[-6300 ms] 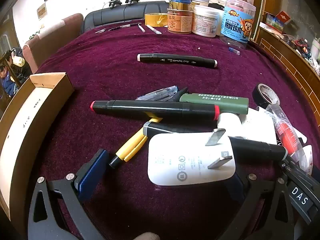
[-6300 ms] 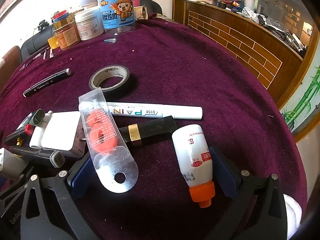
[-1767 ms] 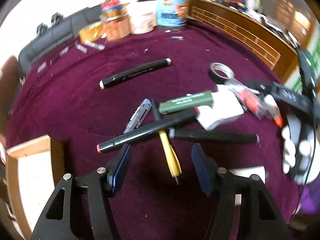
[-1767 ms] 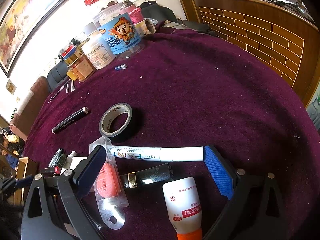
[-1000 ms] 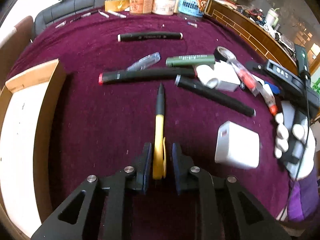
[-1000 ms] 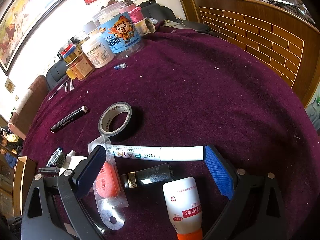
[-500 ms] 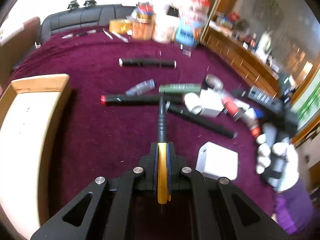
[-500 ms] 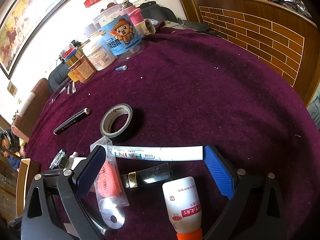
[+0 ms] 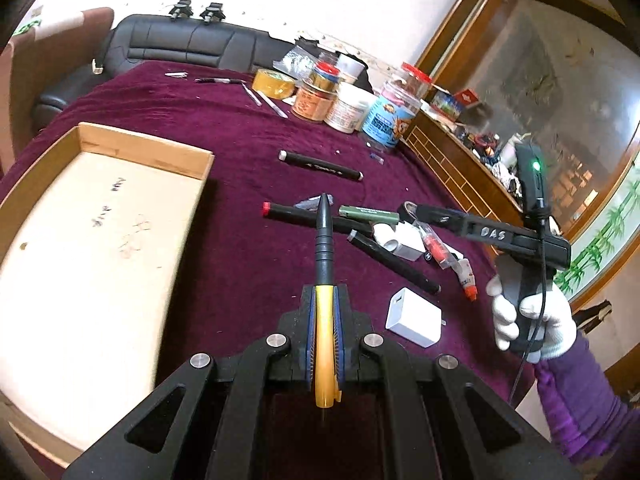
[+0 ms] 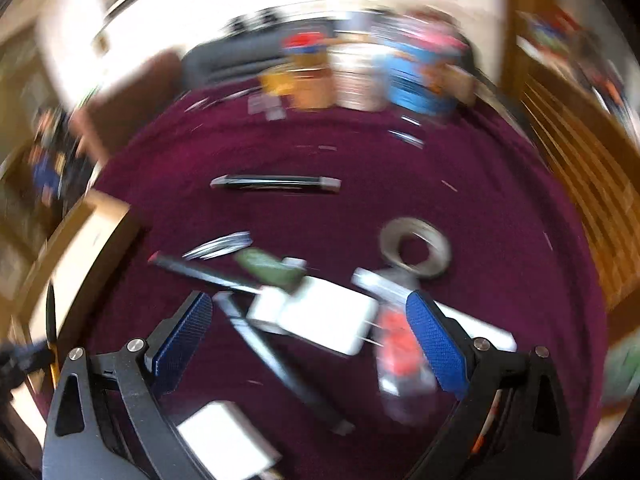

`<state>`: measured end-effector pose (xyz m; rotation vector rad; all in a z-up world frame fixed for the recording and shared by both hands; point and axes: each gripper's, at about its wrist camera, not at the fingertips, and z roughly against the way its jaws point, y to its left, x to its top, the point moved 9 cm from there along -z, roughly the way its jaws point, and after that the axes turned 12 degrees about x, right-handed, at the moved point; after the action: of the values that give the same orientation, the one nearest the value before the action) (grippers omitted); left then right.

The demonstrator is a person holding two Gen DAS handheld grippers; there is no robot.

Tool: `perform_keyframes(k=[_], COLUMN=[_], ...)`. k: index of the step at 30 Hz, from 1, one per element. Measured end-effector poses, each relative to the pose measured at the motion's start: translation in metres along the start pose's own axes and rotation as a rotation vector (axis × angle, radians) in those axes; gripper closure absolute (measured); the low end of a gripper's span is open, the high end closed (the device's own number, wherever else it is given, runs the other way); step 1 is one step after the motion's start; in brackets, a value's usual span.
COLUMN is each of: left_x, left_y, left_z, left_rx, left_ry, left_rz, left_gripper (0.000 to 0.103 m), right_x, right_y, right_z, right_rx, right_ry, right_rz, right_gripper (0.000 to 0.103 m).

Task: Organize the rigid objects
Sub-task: 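Lift the yellow pen with the left gripper while the right gripper grasps the red-capped black marker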

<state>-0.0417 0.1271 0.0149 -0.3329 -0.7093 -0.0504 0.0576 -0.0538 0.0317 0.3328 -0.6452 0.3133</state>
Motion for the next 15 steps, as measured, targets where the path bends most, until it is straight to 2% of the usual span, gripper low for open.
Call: perform_keyframes(k=[2,4,7,10,11,12,13,15], left_x=[0.002,0.004,0.005,0.005,0.005,0.006,0.006,0.009], left_y=[0.011,0.024,0.041,0.059,0.066,0.073,0.078,0.089], left_z=[0.008,0.015,0.021,0.026,0.028,0.030,0.031,0.030], left_rx=[0.006,0.010,0.013,0.021,0.023,0.024,0.025,0.031], left_ry=[-0.018,-0.030,-0.043,-0.047,-0.049,-0.051,-0.052,-0.054], left_rz=[0.017,0.035,0.061,0.083,0.090,0.097,0.103,0.124], left_gripper=[0.097,0.097,0.097,0.097,0.097,0.097,0.097,0.097], right_x=[0.004,0.003,-0.003,-0.011,-0.010,-0.008,-0.007,-0.005], right_y=[0.036,0.062,0.074,0.069,0.067,0.065,0.063,0.062], right_z=[-0.019,-0.042,-0.079,-0.113,-0.117,-0.118,-0.120,-0.122], right_rx=[0.051,0.055,0.032,-0.005,0.013,0.043,0.072,0.120], right_ry=[0.060,0.114,0.202,0.311,0.315,0.319,0.338,0.355], right_rz=[0.127,0.234,0.324,0.370,0.378,0.364,0.336,0.283], right_gripper=[0.005,0.008,0.026,0.045,0.049,0.068,0.071,0.089])
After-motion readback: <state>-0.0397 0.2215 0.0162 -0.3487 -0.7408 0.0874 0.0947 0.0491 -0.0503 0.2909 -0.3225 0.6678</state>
